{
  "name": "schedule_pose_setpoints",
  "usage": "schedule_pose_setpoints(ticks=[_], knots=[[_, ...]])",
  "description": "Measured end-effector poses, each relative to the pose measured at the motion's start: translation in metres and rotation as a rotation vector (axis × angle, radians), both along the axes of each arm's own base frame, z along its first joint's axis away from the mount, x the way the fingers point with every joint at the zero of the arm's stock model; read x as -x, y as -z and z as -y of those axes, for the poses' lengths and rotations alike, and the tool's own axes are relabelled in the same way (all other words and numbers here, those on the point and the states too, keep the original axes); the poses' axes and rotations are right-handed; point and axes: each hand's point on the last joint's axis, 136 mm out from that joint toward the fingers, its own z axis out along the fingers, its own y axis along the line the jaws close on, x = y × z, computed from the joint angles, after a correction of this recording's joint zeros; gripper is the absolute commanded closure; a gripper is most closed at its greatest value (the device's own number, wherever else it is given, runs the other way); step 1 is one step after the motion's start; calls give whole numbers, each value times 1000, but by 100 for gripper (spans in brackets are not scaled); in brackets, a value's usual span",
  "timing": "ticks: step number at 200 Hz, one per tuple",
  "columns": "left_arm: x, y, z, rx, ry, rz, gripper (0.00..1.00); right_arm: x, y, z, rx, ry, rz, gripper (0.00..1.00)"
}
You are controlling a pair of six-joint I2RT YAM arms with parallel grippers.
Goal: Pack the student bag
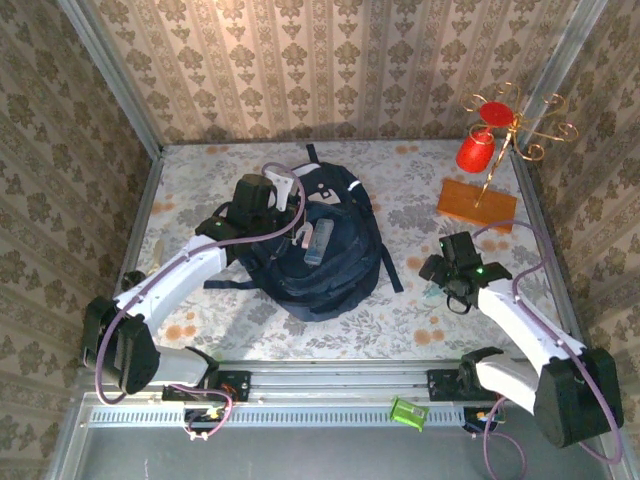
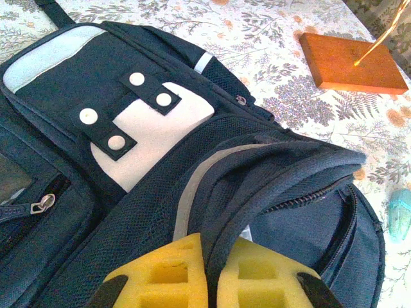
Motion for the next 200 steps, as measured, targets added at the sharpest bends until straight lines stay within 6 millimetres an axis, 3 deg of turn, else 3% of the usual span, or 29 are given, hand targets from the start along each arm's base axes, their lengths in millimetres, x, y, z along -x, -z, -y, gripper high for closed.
schedule_pose_setpoints(ticks=[36,67,109,179,200], knots=[[0,0,0,1,1,0,100,6,31,0,-8,-5,-132,21],[0,2,0,-3,3,0,100,0,41,-5,-19,-26,-145,41],[0,2,0,-4,5,2,100,-10,46,-7,-18,-35,-144,53],[0,2,0,-7,6,4,100,-10,46,-4,-5,-47,-171,75],[0,3,0,-6,6,3,100,-30,33,-20,-76,-81,-53,76]])
